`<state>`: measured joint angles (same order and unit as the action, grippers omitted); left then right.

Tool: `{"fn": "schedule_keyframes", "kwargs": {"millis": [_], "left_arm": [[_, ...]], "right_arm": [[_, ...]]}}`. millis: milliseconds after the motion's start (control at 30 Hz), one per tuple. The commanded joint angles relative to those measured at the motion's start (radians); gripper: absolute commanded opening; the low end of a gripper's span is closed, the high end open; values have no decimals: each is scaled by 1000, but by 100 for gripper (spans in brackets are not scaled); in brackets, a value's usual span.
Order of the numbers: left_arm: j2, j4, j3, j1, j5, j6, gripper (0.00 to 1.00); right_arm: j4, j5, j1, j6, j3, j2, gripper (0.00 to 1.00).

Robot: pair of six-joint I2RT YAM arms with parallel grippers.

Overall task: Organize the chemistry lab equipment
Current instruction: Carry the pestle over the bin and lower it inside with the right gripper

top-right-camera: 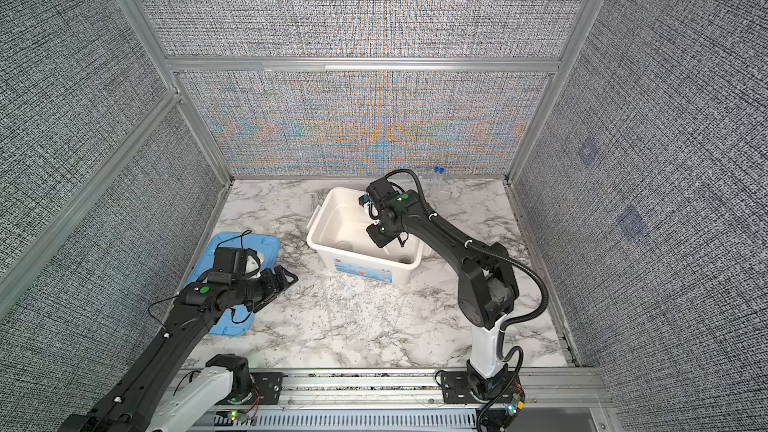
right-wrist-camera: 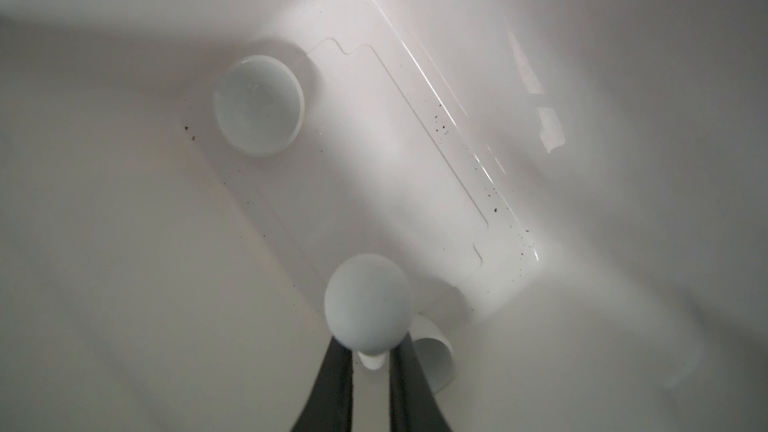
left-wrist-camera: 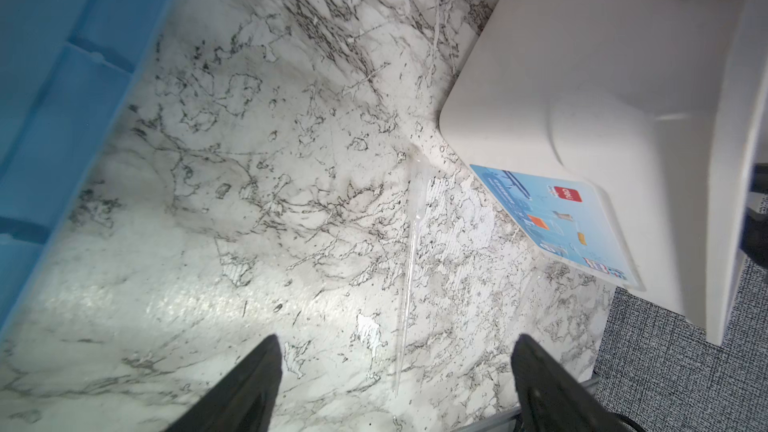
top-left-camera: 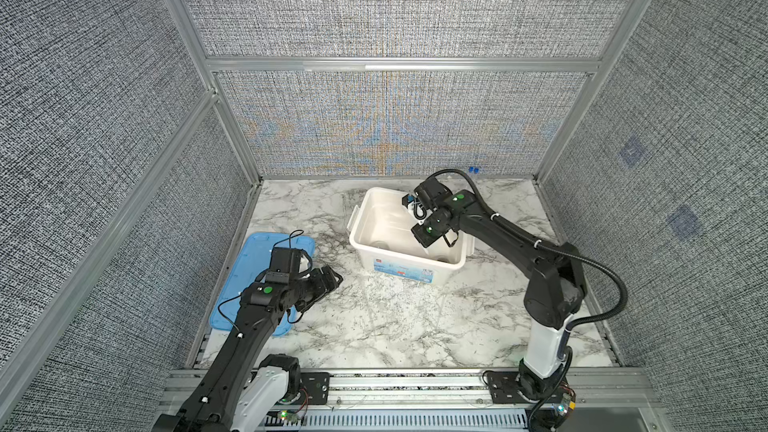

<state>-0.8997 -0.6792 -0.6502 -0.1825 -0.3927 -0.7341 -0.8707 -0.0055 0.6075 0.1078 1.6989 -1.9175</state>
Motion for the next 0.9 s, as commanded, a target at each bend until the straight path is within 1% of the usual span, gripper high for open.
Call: {"fn": "schedule_keyframes", "kwargs": {"millis": [0, 233, 667, 867], "left_arm": [[4, 9, 0, 1, -8, 2, 88], [27, -1, 11, 1, -8, -4, 88], [66, -15, 29, 2, -18, -13, 88], [77, -11, 43, 2, -31, -22, 88]], "right_arm": [[-18, 9, 0, 24, 20, -45, 11], [-31, 17, 0, 35, 73, -162, 11], [-64, 28, 1, 38, 151, -303, 12], [-74, 40, 1, 23, 165, -270, 29]]}}
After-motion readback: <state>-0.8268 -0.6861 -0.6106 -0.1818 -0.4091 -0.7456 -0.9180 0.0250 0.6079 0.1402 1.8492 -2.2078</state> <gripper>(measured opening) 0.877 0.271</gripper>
